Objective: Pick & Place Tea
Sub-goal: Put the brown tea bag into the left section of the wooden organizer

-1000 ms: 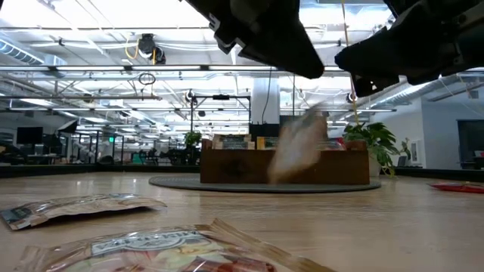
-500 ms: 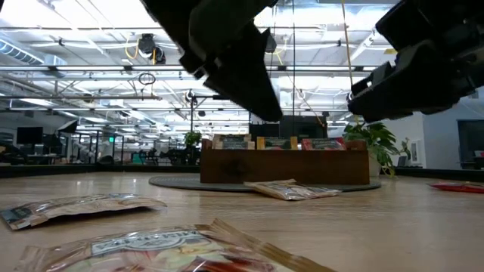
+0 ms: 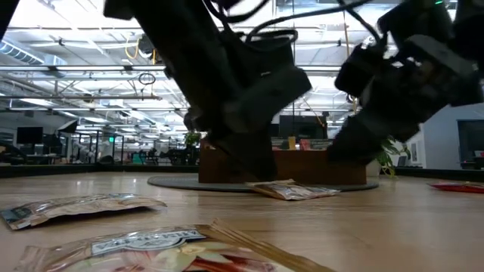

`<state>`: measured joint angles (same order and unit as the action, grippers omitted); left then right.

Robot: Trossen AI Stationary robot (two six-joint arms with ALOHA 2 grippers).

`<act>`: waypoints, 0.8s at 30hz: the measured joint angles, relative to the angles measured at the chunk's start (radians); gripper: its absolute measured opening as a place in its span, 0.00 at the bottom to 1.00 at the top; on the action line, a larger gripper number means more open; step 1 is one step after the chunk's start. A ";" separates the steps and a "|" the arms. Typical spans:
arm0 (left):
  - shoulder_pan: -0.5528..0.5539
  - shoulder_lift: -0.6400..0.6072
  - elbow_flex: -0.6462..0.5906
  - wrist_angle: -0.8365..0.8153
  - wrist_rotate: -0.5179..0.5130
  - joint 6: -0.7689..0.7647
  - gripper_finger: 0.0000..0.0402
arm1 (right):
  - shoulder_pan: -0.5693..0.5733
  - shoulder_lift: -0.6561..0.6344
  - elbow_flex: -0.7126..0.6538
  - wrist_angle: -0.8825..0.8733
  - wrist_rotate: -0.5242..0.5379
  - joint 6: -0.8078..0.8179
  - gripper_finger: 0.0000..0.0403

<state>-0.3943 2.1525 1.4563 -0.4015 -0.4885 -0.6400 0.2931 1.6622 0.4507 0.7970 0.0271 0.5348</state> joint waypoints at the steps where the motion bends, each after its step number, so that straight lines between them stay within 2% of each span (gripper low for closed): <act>1: 0.004 0.003 0.000 0.003 -0.003 -0.005 0.13 | -0.014 0.018 0.000 0.015 -0.019 0.014 0.42; 6: 0.000 0.006 0.000 0.009 -0.003 0.002 0.13 | -0.040 0.094 0.004 0.099 -0.051 0.043 0.49; 10: -0.009 0.006 0.000 0.021 -0.041 0.067 0.13 | -0.036 0.116 0.024 0.068 -0.104 0.094 0.50; 12: -0.020 0.006 0.000 0.029 -0.072 0.112 0.13 | -0.029 0.109 0.020 0.049 -0.101 0.070 0.50; 20: -0.068 -0.010 0.002 0.003 -0.098 0.156 0.13 | -0.008 0.113 0.034 0.068 -0.071 0.016 0.49; 24: -0.080 -0.010 0.001 -0.078 -0.098 0.071 0.13 | 0.030 0.112 0.060 0.063 0.024 -0.012 0.49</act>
<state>-0.4743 2.1422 1.4574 -0.4791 -0.5869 -0.5690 0.3230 1.7741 0.5109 0.8597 0.0508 0.5230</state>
